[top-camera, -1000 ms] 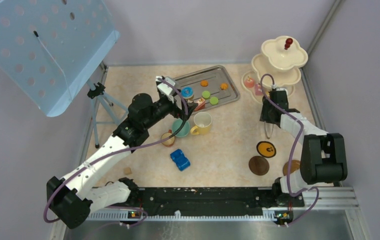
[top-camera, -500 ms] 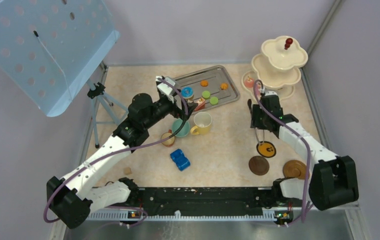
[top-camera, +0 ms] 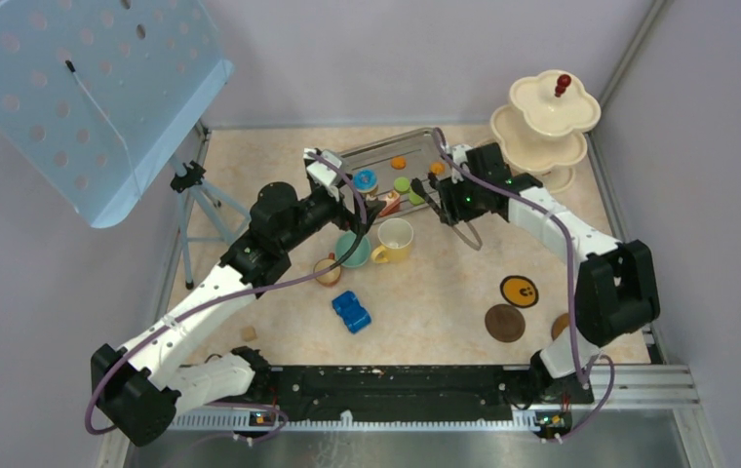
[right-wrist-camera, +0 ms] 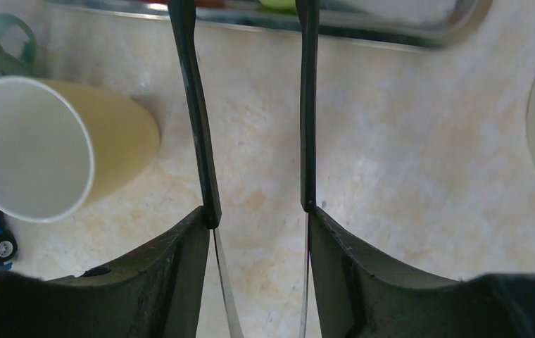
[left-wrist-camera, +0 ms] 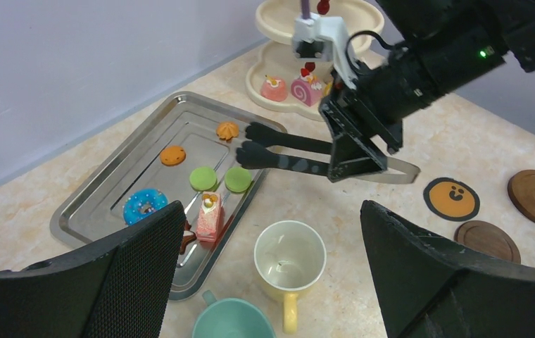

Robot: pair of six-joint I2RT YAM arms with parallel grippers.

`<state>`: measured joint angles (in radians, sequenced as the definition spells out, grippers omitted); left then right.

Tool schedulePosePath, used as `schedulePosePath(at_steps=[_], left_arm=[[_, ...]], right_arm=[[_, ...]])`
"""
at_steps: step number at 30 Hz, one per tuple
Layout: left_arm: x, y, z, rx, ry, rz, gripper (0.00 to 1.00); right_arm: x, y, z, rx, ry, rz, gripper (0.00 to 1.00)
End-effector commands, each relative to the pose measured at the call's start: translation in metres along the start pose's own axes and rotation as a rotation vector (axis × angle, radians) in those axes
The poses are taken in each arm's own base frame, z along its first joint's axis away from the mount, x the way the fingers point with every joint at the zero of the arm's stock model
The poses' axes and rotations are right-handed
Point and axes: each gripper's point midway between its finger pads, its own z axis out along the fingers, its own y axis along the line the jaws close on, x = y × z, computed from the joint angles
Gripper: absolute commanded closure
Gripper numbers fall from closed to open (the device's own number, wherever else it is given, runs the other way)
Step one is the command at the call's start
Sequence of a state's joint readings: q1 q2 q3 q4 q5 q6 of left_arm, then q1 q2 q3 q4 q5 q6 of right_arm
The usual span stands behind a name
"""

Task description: Serve the afternoon tea

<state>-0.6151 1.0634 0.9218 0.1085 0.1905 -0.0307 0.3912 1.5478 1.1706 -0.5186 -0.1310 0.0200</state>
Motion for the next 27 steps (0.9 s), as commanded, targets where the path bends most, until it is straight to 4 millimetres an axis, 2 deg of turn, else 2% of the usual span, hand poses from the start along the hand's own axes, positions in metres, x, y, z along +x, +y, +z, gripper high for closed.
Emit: schedulePosePath(at_steps=[1,5,11,19,27], left_arm=[[-0.020,0.002,-0.003,-0.017,-0.063,0.019,0.01],[-0.021,0.001,-0.004,-0.013,-0.066,0.020,0.01],[-0.027,0.000,-0.007,-0.014,-0.082,0.024,0.01],[-0.040,0.011,-0.020,-0.087,-0.130,0.037,0.01],[-0.046,0.019,-0.027,-0.139,-0.159,0.040,0.01]], right_arm=[[-0.049,0.018,0.000,-0.105,-0.065,-0.188,0.48],[-0.064,0.027,0.012,-0.183,-0.052,-0.282,0.48],[-0.069,0.036,0.029,-0.225,0.025,-0.378,0.48],[-0.067,0.045,0.050,-0.220,0.104,-0.443,0.47],[-0.063,0.036,0.064,-0.138,0.159,-0.451,0.44]])
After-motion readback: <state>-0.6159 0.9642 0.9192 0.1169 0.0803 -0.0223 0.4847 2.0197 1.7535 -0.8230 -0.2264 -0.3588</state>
